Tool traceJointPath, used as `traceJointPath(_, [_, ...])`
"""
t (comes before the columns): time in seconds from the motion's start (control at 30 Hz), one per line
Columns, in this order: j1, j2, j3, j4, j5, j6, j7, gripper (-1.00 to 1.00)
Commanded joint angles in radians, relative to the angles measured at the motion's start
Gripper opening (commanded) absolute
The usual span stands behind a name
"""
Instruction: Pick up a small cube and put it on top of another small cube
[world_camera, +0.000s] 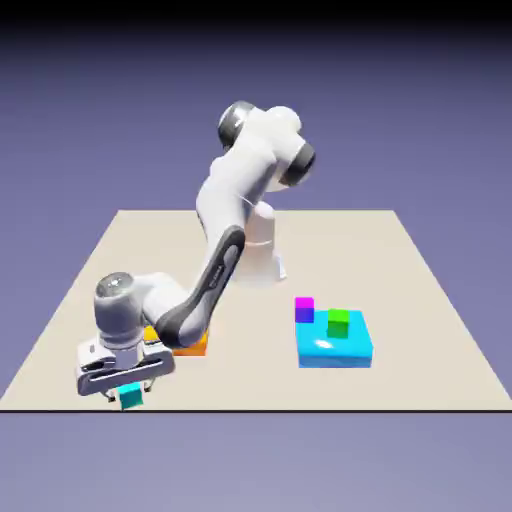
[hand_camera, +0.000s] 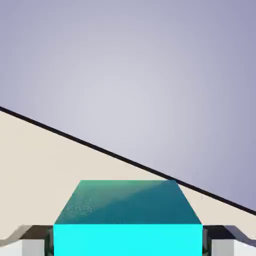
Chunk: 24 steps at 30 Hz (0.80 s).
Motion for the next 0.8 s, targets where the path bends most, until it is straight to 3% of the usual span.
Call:
traceJointPath(0.0, [0.026,-0.036,-0.034,-0.01,-0.031,-0.027,0.017,-1.0])
traceJointPath(0.77, [0.242,-0.87,0.646,-0.572,-0.747,-0.003,0.609,-1.0])
